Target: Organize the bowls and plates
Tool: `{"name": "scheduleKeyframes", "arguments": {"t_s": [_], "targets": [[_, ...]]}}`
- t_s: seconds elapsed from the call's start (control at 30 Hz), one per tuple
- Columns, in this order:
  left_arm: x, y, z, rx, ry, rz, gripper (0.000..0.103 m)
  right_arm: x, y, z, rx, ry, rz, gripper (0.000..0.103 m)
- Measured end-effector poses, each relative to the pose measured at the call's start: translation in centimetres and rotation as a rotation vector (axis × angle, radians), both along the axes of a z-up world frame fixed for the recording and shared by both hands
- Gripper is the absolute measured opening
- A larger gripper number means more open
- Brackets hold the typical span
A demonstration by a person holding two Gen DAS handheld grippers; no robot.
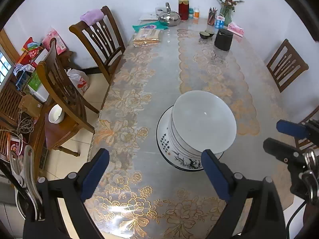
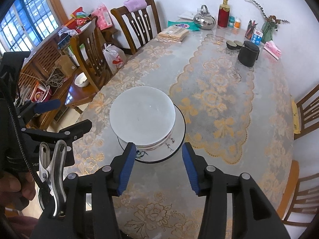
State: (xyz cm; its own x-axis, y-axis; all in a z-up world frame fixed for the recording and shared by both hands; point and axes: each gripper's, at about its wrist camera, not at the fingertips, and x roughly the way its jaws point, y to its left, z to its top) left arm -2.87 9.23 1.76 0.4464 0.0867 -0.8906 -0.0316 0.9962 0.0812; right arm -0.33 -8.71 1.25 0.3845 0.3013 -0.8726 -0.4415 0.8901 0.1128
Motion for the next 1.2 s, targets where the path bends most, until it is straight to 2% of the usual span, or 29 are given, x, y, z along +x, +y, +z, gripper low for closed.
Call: {"name": "scheduleKeyframes", "arguments": {"t_s": [0.67,0.87,1.2], "targets": [[0.6,0.1,-0.5,0.001,0.018,0.002,0.096,-0.2,0.1,-0.1,0.003,0.005,0.008,0.049],[0.4,-0.4,-0.4,0.025,0.015,-0.008,0.096,-0.3,0.3,-0.1,-0.011,-0.006,0.012,0.049],[-0.1,-0.6,-0.6,0.003,0.017,-0.034,0.096,-0.4,0.4,0.2,-0.006,-0.001,0.012,0.05]]}}
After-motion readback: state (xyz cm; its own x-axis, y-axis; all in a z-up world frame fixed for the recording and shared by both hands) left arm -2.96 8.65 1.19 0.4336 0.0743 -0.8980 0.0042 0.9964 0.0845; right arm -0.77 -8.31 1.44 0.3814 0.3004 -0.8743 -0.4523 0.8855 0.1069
